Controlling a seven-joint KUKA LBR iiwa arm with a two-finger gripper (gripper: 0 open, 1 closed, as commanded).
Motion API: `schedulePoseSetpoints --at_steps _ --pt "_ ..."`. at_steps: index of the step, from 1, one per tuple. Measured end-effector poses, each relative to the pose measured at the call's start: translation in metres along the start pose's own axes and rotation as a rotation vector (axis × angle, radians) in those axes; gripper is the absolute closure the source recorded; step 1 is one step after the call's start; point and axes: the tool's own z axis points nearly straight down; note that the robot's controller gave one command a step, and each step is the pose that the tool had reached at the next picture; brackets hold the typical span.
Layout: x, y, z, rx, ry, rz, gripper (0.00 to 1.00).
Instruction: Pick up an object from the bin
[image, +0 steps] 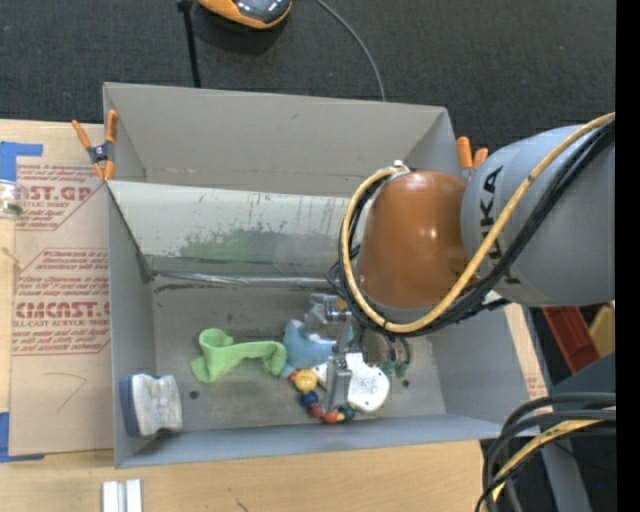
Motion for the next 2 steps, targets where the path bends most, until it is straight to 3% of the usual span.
schedulePoseSetpoints --at_steps 1,2 --pt "-0.002 0.0 -0.004 -0.001 -0.008 0.001 0.0" --pt "-0.034 0.041 0.057 -0.001 -0.012 -0.059 0.0"
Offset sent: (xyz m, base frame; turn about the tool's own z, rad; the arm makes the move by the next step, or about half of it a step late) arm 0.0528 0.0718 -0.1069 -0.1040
